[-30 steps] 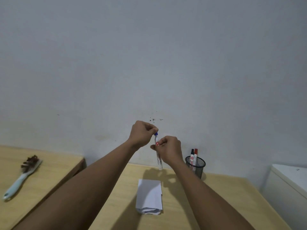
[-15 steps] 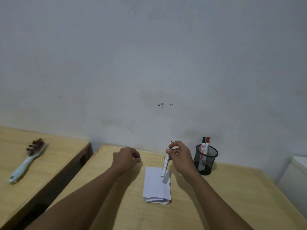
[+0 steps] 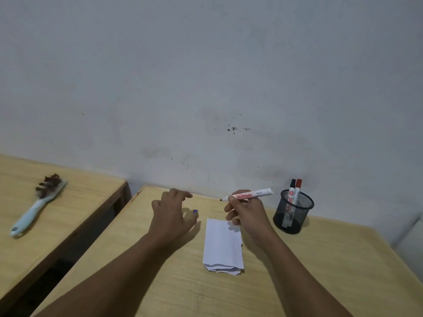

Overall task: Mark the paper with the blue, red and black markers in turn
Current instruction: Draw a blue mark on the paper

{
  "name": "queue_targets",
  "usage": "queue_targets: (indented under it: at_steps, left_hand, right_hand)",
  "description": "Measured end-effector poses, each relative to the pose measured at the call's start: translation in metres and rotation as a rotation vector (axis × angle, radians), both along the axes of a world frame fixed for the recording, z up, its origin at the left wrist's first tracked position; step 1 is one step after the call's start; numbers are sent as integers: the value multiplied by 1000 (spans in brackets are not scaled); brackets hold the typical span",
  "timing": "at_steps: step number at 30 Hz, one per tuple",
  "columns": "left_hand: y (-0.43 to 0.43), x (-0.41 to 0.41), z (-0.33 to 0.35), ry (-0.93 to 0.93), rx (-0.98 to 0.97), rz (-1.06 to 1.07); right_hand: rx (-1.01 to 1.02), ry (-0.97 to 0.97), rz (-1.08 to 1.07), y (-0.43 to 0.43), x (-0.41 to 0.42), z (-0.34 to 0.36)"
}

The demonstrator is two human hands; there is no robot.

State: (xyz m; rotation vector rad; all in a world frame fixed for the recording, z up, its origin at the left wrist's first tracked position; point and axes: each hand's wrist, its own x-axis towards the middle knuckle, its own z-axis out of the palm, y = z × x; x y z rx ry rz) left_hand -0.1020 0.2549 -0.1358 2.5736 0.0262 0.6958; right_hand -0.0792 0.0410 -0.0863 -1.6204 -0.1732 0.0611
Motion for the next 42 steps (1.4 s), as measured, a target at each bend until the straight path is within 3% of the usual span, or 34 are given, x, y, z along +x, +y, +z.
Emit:
queue_targets:
  at_steps: [2,5,10,18,31,42]
  left_hand:
    - [-8,-19,5,-61,65,-95]
    - [-25,-41,13,144,173,-293]
    - [-23,-39,8,342,393,-369]
    - [-13,-36,3,627,436,-411]
    - [-17,-46,-4,815,462,-409]
    - [-20,-44,-3,839,493,-403]
  right_hand:
    - [-104,-53,9,5,3,-2]
    - [-248,-88,32,17,11,-5]
    - [-404,-109,46,32,25,-29]
    - [-410,-215,-12,30,28,-53]
    - [-459,-210,-10,34,34,-68]
    - [-524,-225,29,32,30,-64]
